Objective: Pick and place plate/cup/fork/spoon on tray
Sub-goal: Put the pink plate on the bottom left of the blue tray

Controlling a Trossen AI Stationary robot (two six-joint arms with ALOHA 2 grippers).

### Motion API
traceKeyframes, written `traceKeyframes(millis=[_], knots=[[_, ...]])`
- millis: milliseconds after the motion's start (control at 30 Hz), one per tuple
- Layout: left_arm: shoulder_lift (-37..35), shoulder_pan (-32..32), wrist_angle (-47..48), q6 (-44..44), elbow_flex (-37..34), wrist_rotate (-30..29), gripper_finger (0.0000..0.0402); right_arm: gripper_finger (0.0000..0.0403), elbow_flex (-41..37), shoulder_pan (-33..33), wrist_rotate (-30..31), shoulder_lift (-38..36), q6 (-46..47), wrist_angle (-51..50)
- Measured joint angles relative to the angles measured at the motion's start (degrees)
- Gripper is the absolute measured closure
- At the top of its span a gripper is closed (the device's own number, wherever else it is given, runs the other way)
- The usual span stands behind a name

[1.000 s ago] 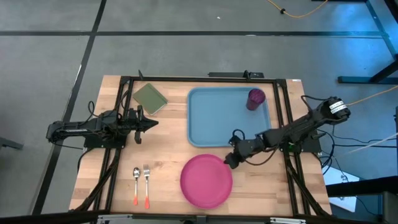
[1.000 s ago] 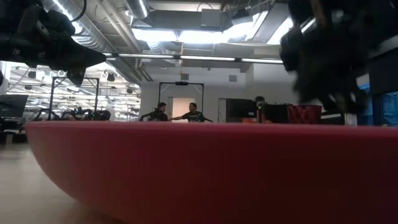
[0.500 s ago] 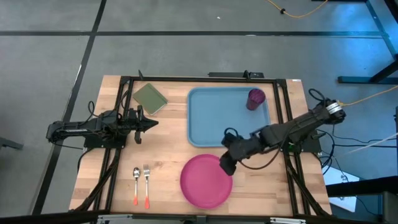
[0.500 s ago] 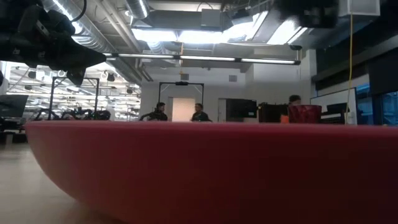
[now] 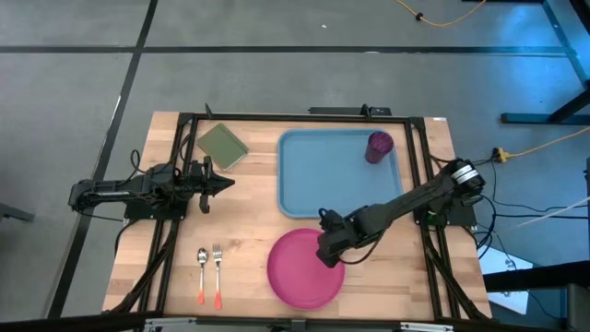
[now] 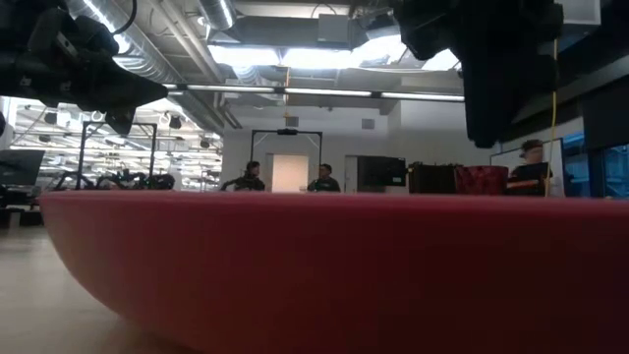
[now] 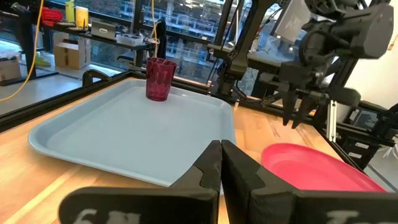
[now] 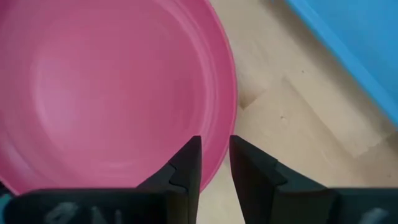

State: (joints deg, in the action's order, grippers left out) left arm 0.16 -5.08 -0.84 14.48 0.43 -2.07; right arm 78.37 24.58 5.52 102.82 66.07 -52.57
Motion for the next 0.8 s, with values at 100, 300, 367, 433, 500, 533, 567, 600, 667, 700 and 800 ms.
traceKeyframes(millis=[100, 300, 367, 433, 500, 533, 567, 600, 667, 700, 800], knots=[[-0.01, 0.0, 0.0, -0.02, 0.0, 0.0, 0.0401, 0.0315, 0.0, 0.13, 0.89, 0.58, -0.29, -0.07], [0.0, 0.01, 0.02, -0.02, 0.0, 0.0, 0.0401, 0.0315, 0.0, 0.13, 2.29, 0.64, 1.25, -1.55], [-0.01, 0.01, 0.02, -0.03, 0.0, 0.0, 0.0401, 0.0315, 0.0, 0.13, 2.32, 0.64, 1.26, -1.87], [-0.01, 0.01, 0.02, -0.1, -0.01, 0.0, 0.0401, 0.0315, 0.0, 0.13, 2.37, 0.64, 1.26, -2.57], [0.01, 0.02, 0.02, -1.24, 0.0, 0.0, 0.0401, 0.0315, -0.47, 0.13, 2.83, 0.64, 1.26, -2.62], [0.0, 0.01, 0.02, -1.65, 0.0, 0.0, 0.0401, 0.0315, -1.16, 0.13, 3.0, 0.62, 1.24, -1.96], [-0.01, 0.0, 0.02, -2.01, 0.0, 0.0, 0.0401, 0.0315, -2.07, 0.13, 2.99, 0.63, 1.22, -1.26], [0.01, 0.01, 0.01, -2.23, 0.0, -0.08, 0.0401, 0.0315, -2.96, 0.13, 2.88, 0.64, 1.22, -0.42], [0.01, 0.0, 0.01, -2.63, 0.0, -0.17, 0.0401, 0.0315, -4.63, 0.13, 2.59, 0.64, 1.24, 2.15], [-0.01, 0.02, 0.01, -2.76, -0.01, -0.19, 0.0401, 0.0315, -5.21, 0.13, 2.56, 0.64, 1.24, 2.92], [0.01, 0.0, 0.0, -2.86, 0.0, -0.29, 0.0401, 0.0315, -6.36, 0.13, 2.51, 0.64, 1.24, 4.84]])
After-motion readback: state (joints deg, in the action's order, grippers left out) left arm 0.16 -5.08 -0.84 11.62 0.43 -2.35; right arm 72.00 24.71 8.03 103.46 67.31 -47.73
